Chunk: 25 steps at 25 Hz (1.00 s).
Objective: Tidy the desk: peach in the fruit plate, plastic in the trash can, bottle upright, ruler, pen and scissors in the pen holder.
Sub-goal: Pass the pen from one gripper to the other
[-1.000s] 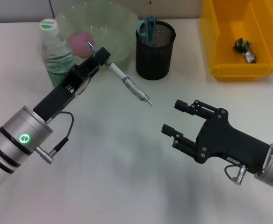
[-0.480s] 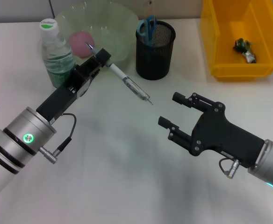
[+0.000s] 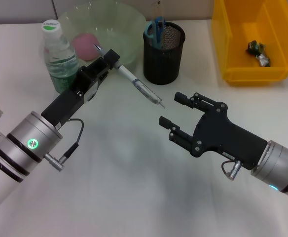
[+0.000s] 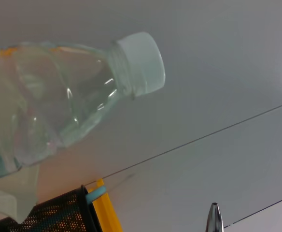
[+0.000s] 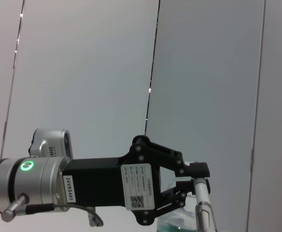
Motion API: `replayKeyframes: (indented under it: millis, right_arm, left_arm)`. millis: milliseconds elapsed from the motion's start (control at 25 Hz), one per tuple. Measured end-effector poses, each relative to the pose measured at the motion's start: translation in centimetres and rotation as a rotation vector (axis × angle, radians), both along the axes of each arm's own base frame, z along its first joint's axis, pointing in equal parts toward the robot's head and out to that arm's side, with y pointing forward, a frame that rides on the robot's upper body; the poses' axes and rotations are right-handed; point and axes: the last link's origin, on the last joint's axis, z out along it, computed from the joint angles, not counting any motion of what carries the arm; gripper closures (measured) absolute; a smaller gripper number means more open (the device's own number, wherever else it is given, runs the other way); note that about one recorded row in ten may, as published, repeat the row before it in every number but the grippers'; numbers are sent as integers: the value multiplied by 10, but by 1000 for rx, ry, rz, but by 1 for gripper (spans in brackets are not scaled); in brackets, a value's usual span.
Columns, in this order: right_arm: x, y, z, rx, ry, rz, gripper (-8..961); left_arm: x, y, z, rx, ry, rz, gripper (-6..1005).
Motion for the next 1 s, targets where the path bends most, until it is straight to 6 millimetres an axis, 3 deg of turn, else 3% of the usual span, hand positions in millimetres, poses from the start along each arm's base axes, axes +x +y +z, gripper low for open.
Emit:
replayKeyframes:
  millis: [1000]
  right_arm:
    - [-10,13,-5,-4,-23,14,378]
  left_arm:
    - [4,2,-2,-35,-20,-9,852]
